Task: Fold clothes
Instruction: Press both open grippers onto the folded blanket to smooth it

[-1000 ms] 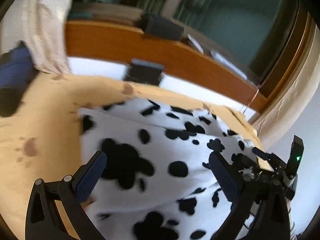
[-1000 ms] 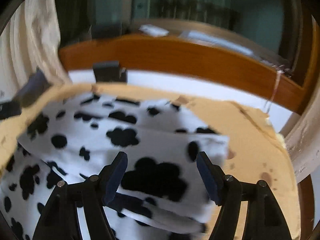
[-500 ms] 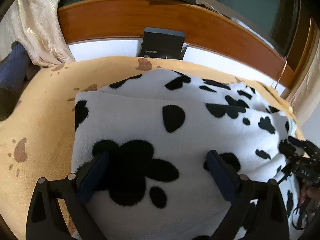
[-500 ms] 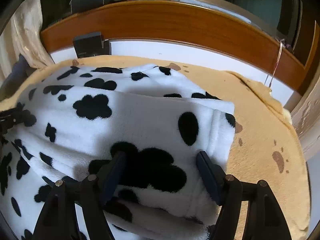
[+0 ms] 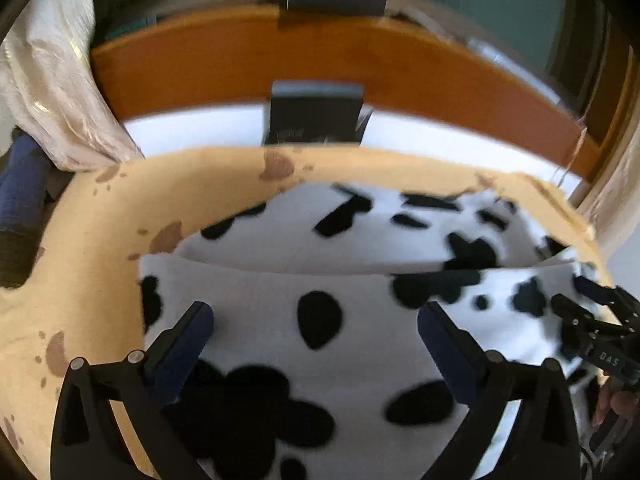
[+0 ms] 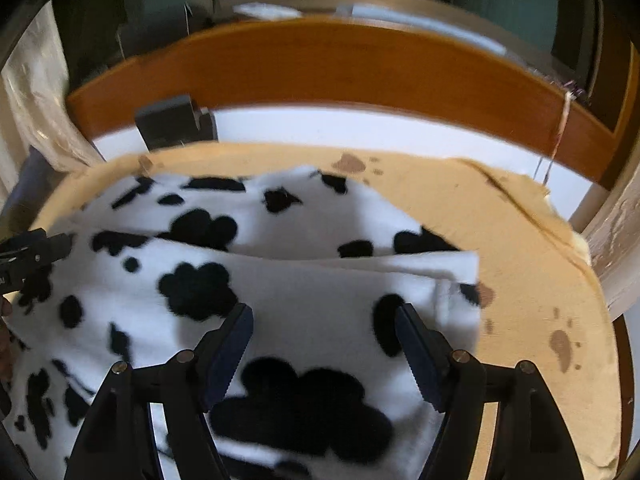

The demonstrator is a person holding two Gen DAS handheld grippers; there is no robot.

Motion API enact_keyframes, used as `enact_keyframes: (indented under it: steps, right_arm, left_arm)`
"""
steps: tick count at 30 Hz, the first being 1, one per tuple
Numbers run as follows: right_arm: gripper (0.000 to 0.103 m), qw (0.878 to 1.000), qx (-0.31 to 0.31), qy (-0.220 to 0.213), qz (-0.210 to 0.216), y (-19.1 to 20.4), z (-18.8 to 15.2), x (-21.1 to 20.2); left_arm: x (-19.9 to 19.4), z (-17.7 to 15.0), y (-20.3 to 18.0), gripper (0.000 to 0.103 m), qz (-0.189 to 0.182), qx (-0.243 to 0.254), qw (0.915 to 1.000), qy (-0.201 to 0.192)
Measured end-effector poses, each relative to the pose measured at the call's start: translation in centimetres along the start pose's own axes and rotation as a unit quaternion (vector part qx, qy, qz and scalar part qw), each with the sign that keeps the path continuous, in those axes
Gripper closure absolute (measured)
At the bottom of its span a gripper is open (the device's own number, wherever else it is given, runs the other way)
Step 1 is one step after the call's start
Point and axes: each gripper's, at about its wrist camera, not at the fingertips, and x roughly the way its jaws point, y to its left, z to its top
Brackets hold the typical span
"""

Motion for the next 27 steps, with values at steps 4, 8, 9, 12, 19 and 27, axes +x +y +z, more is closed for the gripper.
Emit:
enact_keyframes:
  steps: [4, 8, 9, 12, 19, 27]
  right_arm:
    - [0.023, 1.0, -0.017, -0.01, -0.013, 0.5, -1.1, 1.5]
    - [0.021, 0.999, -0.023, -0.013, -0.022, 0.8, -1.4, 1.5]
    - [0.021, 1.0, -0.021, -0.012, -0.02, 0.7, -1.4, 1.5]
    - [0.02, 1.0, -0.019, -0.011, -0.017, 0.6, -1.4, 1.4]
    - [0.017, 1.0, -0.015, -0.01, -0.019, 0.7, -1.2, 1.7]
    - [0.013, 1.0, -0.011, -0.009, -0.006, 0.6, -1.0, 1.6]
  left_arm:
    - [1.6, -1.1, 0.1, 0.001, 0.001, 0.021, 0.9998, -0.003]
    - [2.0, -1.4, 0.2, 0.001, -0.001, 0.03, 0.9995, -0.009]
    - [2.1, -1.4, 0.4, 0.001, -0.007, 0.027, 0.9996, -0.009]
    - [2.1, -1.5, 0.5, 0.001, -0.008, 0.026, 0.9996, -0.009]
    - [0.5, -1.7, 0.1, 0.001, -0.006, 0.042, 0.999, 0.012]
    - [-6.0, -5.6, 0.2, 0.0, -0.054, 0.058, 0.9966, 0.024]
